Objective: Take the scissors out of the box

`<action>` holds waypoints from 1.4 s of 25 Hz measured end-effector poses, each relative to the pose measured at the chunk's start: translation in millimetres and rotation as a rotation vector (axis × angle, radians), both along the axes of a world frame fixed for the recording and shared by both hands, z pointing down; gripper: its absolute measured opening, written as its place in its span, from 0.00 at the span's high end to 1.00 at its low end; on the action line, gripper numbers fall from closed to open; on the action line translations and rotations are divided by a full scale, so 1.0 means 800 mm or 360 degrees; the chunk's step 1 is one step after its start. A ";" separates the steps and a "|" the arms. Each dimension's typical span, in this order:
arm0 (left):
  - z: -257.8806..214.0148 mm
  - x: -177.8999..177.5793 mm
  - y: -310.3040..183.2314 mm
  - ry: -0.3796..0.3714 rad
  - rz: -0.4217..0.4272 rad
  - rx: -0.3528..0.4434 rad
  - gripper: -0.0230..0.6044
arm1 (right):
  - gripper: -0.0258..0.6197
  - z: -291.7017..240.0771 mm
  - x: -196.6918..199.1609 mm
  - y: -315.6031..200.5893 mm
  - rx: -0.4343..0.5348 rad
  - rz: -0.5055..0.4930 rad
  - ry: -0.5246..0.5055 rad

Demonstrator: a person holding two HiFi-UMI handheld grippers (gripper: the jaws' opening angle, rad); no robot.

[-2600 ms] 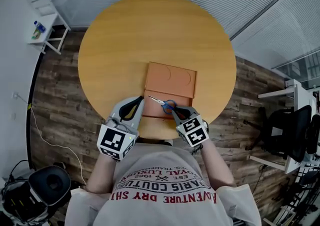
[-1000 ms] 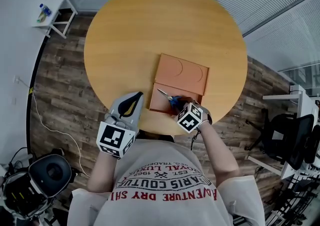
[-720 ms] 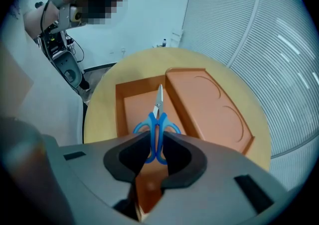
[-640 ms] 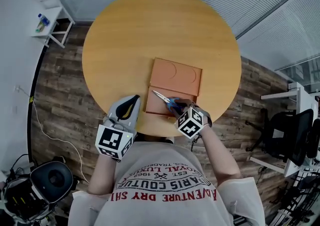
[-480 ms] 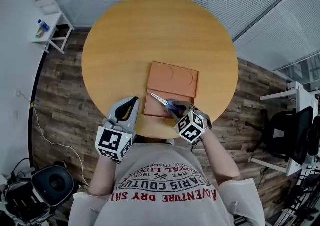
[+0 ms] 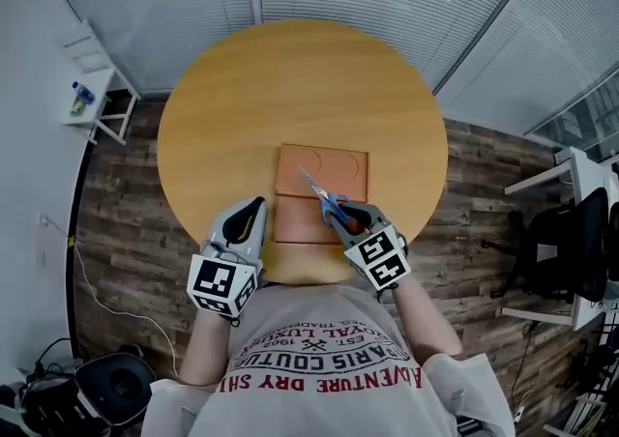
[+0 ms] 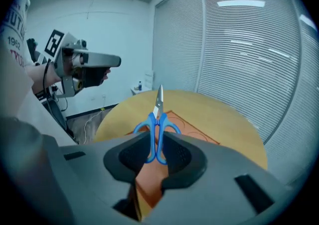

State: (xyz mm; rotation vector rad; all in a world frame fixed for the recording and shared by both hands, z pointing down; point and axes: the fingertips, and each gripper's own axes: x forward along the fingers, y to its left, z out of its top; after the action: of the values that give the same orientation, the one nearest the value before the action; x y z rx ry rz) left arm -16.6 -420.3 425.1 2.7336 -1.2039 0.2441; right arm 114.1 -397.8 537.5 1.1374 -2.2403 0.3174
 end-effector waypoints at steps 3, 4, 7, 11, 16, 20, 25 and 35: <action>-0.009 0.006 -0.004 -0.0002 0.0014 0.0032 0.95 | 0.83 -0.023 0.014 -0.009 0.0111 0.0111 -0.0108; -0.013 0.008 -0.006 -0.0002 0.0019 0.0045 0.95 | 0.83 -0.033 0.018 -0.011 0.0147 0.0146 -0.0144; -0.024 0.014 -0.011 0.0001 0.0024 0.0079 0.95 | 0.82 -0.063 0.031 -0.014 0.0244 0.0246 -0.0244; -0.032 0.022 -0.017 0.0008 0.0025 0.0105 0.95 | 0.82 -0.102 0.046 -0.015 0.0360 0.0352 -0.0376; -0.040 0.032 -0.019 0.0020 0.0026 0.0131 0.95 | 0.82 -0.141 0.056 -0.018 0.0483 0.0415 -0.0476; -0.045 0.039 -0.019 0.0025 0.0044 0.0150 0.95 | 0.82 -0.151 0.062 -0.018 0.0533 0.0427 -0.0502; -0.046 0.044 -0.019 0.0027 0.0048 0.0148 0.95 | 0.82 -0.151 0.072 -0.018 0.0543 0.0490 -0.0528; -0.046 0.054 -0.016 0.0031 0.0059 0.0154 0.95 | 0.83 -0.158 0.084 -0.012 0.0552 0.0539 -0.0554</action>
State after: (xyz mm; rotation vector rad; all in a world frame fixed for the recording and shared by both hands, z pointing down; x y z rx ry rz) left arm 26.4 -433.4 388.0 2.8361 -1.1908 0.1668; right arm 180.9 -407.5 411.4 1.7705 -2.4593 0.2853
